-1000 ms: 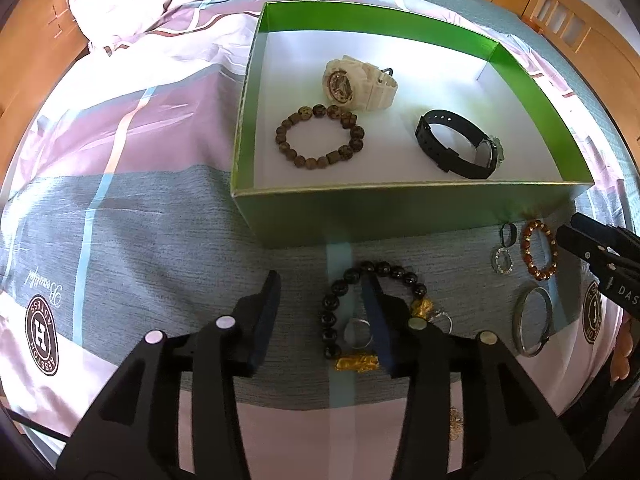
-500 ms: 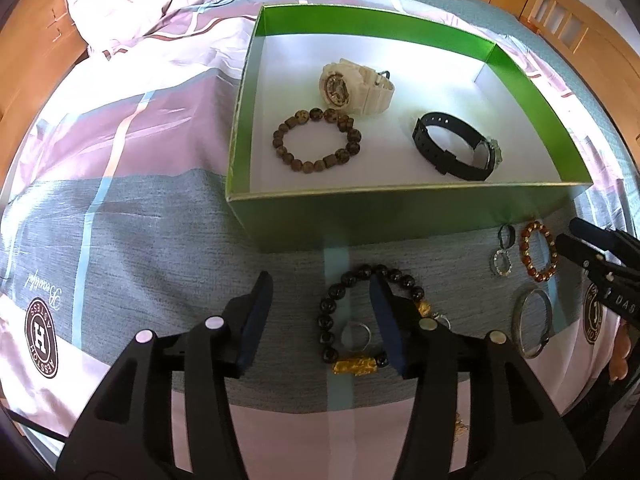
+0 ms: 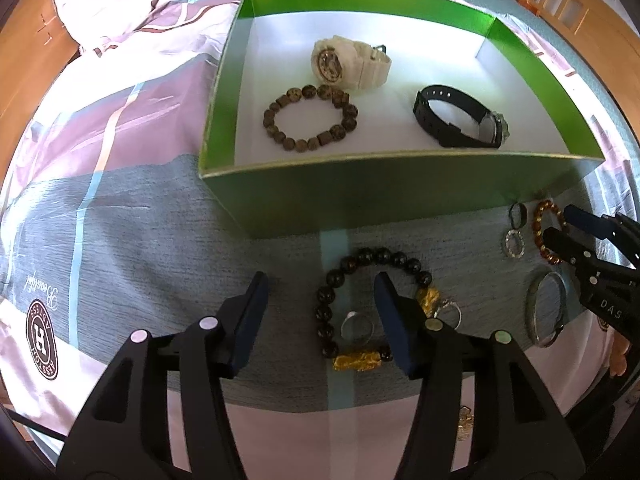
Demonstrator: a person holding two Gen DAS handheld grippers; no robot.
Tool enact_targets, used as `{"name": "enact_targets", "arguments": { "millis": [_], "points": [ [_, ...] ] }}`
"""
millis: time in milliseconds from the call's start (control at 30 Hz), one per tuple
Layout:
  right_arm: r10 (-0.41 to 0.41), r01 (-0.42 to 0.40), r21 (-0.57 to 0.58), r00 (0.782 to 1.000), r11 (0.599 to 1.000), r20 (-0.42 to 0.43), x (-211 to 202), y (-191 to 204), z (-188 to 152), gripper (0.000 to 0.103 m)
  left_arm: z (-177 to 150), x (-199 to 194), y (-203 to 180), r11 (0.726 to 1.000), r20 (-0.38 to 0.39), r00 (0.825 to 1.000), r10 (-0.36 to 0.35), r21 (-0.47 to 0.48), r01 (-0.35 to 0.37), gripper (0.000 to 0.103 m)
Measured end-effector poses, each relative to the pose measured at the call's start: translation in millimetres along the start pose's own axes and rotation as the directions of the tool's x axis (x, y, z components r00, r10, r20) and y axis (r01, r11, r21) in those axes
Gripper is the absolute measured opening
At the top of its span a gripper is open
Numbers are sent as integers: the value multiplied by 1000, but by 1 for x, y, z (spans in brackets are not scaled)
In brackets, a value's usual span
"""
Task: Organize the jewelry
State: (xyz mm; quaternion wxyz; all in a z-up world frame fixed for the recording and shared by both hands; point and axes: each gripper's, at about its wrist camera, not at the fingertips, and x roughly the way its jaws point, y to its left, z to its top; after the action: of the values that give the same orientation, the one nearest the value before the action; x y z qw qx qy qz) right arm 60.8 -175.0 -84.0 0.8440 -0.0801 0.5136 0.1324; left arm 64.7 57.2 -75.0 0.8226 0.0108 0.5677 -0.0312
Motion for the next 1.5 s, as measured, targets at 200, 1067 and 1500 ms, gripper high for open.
{"name": "enact_targets", "arguments": {
  "millis": [200, 1067, 1500],
  "points": [
    [-8, 8, -8, 1000, 1000, 5, 1, 2, 1, 50, -2, 4, -4, 1000, -8, 1000, 18, 13, -18, 55],
    [6, -5, -52, 1000, 999, 24, 1, 15, 3, 17, -2, 3, -7, 999, 6, 1000, 15, 30, -15, 23],
    [-22, 23, -44, 999, 999, 33, 2, 15, 2, 36, -3, 5, -12, 999, 7, 1000, 9, 35, -9, 36]
  ]
}}
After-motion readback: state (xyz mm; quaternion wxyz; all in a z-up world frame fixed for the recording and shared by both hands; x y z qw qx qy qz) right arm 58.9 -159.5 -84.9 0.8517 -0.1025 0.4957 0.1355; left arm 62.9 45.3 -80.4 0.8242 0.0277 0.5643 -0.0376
